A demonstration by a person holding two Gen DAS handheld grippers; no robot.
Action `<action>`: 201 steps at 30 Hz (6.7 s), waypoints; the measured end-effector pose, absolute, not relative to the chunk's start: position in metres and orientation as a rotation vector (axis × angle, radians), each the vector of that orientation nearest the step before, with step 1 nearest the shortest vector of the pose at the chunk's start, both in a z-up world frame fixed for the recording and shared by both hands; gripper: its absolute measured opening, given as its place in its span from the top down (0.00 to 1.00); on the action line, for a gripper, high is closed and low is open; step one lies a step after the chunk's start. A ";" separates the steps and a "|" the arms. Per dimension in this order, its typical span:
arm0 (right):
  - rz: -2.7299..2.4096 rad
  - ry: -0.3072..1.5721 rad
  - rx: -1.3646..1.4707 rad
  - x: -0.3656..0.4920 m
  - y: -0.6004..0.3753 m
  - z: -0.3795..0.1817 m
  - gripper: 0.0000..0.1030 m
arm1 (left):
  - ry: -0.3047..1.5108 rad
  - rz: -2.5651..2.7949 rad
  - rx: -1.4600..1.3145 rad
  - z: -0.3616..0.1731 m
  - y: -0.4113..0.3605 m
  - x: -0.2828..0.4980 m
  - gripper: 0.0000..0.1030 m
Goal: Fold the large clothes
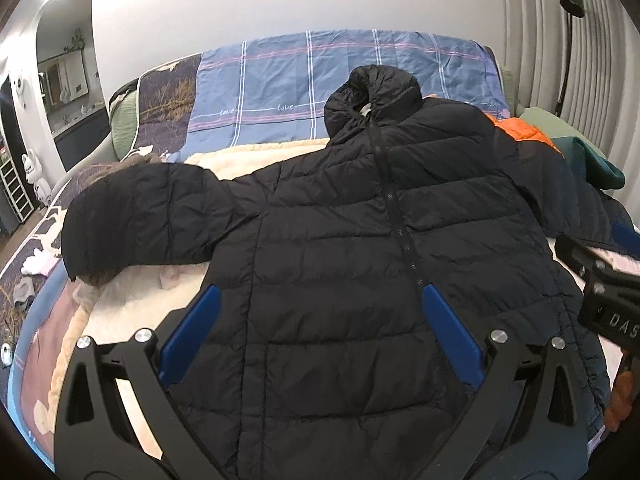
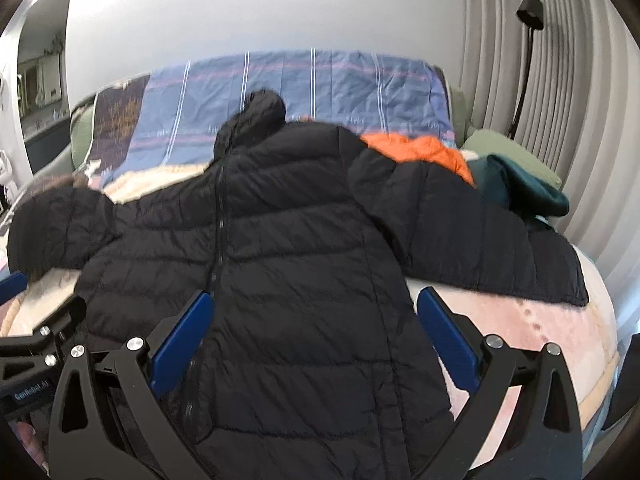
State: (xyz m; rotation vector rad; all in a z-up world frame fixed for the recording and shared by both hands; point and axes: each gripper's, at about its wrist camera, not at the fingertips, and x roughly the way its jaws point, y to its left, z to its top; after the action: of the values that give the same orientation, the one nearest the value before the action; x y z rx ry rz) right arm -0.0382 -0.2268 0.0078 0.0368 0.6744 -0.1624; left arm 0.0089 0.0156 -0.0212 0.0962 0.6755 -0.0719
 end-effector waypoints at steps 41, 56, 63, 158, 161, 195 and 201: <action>-0.084 0.803 0.092 -0.028 -0.222 -0.033 0.01 | 0.770 -0.110 0.078 -0.055 0.025 0.019 0.02; -0.042 0.769 0.072 -0.029 -0.216 -0.029 0.01 | 0.782 -0.111 0.042 -0.058 0.029 0.022 0.02; -0.036 0.766 0.061 -0.029 -0.214 -0.029 0.01 | 0.788 -0.116 0.021 -0.060 0.034 0.022 0.02; 0.211 0.535 -0.515 0.169 -0.229 -0.003 0.47 | 0.735 -0.588 -0.447 -0.048 0.065 0.251 0.32; 0.117 0.557 -0.518 0.163 -0.250 -0.009 0.47 | 0.738 -0.645 -0.305 -0.054 0.032 0.235 0.32; 0.276 0.801 -0.020 0.213 -0.225 -0.098 0.82 | 0.898 -0.443 -0.182 -0.121 0.018 0.223 0.49; 0.257 0.776 -0.059 0.205 -0.216 -0.101 0.80 | 0.750 -0.229 -0.311 -0.098 0.132 0.140 0.24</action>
State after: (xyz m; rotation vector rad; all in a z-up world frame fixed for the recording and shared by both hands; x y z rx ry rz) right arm 0.2045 -0.2162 -0.1007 -0.0587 0.7757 0.2575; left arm 0.1396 0.1323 -0.0977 -0.3105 0.7500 -0.2285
